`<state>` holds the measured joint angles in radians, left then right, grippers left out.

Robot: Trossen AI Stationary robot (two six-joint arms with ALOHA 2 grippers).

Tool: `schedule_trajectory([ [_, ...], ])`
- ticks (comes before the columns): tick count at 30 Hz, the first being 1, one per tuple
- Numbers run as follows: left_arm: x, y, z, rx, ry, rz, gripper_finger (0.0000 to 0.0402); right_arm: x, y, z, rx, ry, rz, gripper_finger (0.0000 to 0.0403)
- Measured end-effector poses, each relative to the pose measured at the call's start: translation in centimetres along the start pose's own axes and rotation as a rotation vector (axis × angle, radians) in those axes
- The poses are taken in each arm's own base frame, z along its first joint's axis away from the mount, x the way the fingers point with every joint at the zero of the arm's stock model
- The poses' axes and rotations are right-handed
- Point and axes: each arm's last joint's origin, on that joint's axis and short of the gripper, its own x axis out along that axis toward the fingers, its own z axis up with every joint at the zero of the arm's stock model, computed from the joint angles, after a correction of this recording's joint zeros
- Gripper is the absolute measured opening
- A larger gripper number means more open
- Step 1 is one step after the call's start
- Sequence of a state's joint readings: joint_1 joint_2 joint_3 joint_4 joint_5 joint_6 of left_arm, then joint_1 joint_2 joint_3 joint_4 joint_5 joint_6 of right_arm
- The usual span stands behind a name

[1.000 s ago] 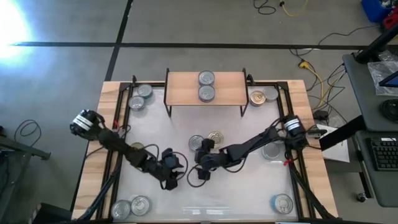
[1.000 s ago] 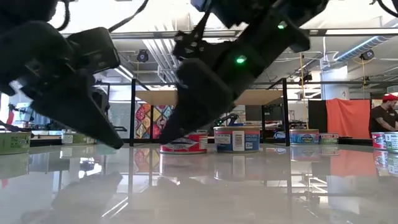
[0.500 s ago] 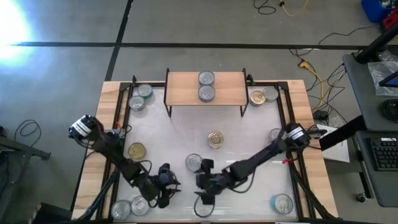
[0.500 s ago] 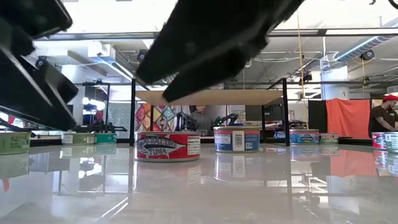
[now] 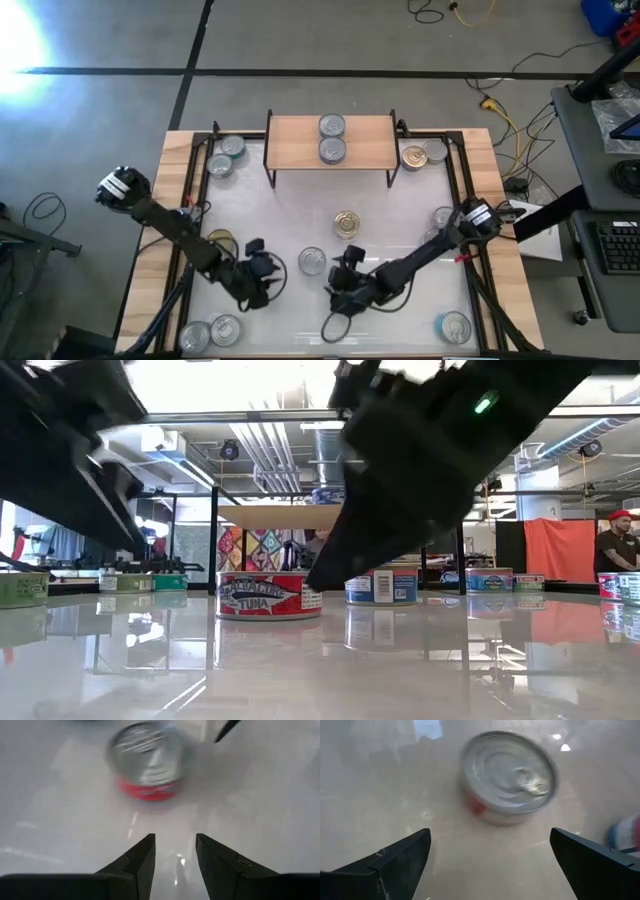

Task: Stack canned seafood by type on shelf
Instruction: Put the left red tuna can on the shelf

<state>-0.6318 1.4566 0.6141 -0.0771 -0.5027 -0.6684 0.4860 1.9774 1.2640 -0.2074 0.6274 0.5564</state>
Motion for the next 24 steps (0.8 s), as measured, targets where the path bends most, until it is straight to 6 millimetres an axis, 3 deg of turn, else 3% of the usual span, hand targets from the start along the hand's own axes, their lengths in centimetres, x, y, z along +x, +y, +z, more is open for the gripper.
schedule_trajectory([
  [4,1.2,2.3,0.0,-0.041,0.002,0.070,0.0127,1.6,-1.5,0.2,0.011,0.001,0.035,0.0400],
  [8,2.6,3.3,0.2,-0.034,-0.030,0.085,0.0127,2.6,-2.7,0.7,0.012,0.006,0.063,0.0400],
  [15,4.5,2.8,1.3,-0.007,-0.116,0.049,0.0127,3.6,-3.6,1.9,-0.009,-0.018,0.165,0.0400],
  [24,7.6,0.3,3.6,0.080,-0.141,0.051,0.0127,4.4,-4.6,2.4,-0.010,-0.008,0.222,0.0400],
])
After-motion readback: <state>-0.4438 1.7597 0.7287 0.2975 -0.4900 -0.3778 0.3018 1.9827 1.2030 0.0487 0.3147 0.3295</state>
